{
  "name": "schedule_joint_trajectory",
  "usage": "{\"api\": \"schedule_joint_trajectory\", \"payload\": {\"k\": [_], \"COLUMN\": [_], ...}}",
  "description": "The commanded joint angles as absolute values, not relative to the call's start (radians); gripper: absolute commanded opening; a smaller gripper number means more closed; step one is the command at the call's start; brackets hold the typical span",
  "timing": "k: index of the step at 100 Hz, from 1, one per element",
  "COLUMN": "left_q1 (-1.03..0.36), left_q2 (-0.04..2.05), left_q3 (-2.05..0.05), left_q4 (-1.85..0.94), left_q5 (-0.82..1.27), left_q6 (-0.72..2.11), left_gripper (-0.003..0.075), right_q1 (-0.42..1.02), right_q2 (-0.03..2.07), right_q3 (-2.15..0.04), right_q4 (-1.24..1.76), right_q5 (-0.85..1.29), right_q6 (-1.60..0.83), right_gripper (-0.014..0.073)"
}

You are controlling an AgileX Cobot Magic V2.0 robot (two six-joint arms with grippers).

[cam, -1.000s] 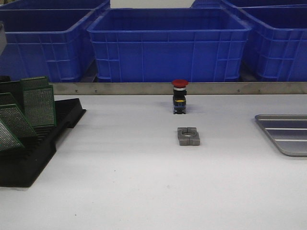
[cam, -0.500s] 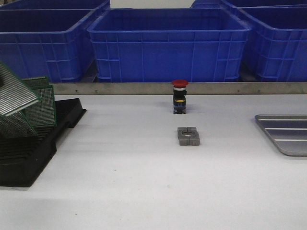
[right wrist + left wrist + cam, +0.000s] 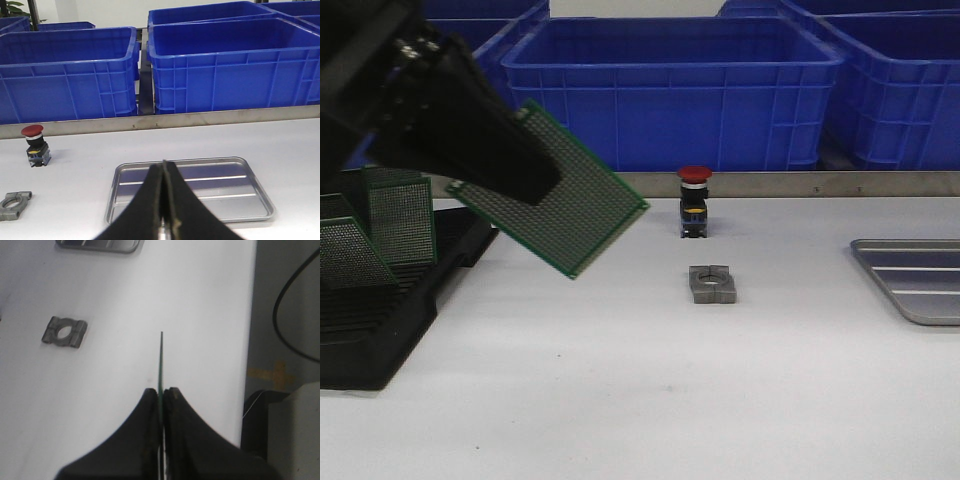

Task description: Place circuit board on tray

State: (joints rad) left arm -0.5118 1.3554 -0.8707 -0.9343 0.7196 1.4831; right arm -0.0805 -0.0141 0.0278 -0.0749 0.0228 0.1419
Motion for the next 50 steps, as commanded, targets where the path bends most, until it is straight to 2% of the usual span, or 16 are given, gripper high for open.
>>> {"api": "schedule_joint_trajectory", "payload": {"k": [1, 35, 50], "left_q1": [-0.559, -0.615, -0.615], "left_q2": [1.363, 1.398, 1.398], "left_q3": [-0.903, -0.903, -0.903], "left_q4": [-1.076, -1.134, -1.138], "left_q5": [0.680, 0.677, 0.677], "left_q6": [1.477, 1.477, 1.477], "left_gripper": [-0.0020, -0.0020, -0.0020], "right_q1": [-0.081, -0.081, -0.079], "right_q2": [-0.036, -0.037, -0.037], "right_q3": [0.015, 0.011, -0.057], "right_q4": [-0.087, -0.049, 0.033], "right_q5": [-0.061, -0.064, 0.045], "right_q6": [0.138, 0.158, 0.165], "right_gripper": [-0.0113, -0.0109, -0.0112]}}
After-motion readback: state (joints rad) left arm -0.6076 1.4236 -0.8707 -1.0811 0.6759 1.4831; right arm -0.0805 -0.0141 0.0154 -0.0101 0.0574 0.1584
